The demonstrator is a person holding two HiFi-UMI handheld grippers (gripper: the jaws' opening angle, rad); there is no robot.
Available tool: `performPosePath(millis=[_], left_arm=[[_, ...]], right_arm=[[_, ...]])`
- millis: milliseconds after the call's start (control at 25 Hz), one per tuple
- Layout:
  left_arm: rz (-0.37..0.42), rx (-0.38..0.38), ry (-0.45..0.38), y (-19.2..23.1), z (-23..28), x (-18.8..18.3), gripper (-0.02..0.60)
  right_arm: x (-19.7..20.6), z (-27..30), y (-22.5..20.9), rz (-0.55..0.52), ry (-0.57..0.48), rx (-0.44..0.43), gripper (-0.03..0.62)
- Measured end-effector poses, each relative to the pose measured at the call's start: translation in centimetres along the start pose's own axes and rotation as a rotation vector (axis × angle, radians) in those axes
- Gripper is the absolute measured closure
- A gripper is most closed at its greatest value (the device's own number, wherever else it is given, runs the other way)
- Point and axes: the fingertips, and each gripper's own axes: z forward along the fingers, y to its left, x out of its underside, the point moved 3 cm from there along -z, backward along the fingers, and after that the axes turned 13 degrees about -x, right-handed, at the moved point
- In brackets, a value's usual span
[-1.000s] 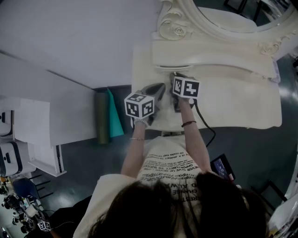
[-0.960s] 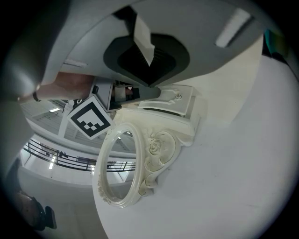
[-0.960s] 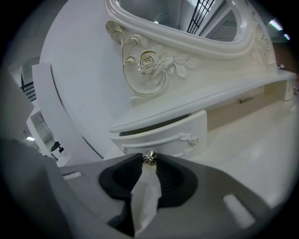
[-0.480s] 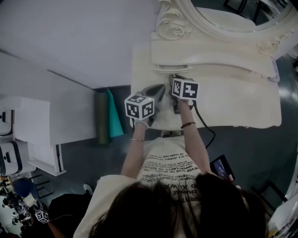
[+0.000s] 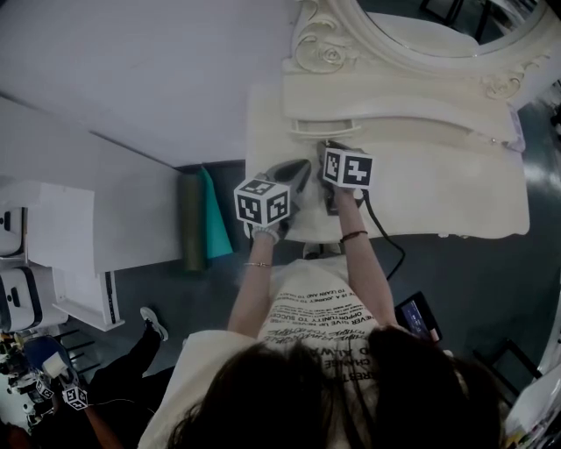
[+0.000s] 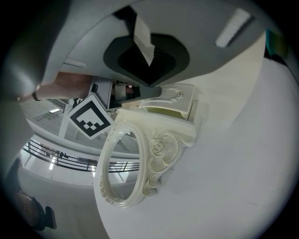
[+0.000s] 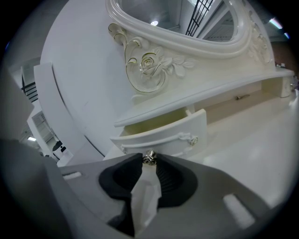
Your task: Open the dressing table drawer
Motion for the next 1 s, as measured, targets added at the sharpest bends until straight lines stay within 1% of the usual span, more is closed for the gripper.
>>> performPosePath(millis=[1000], left_arm=[[0.011, 0.022, -0.003, -0.9, -1.5, 0.8, 0.584]], right_arm=[[1.6, -1.6, 0.5, 0.01, -0.009, 0.021, 0.493]])
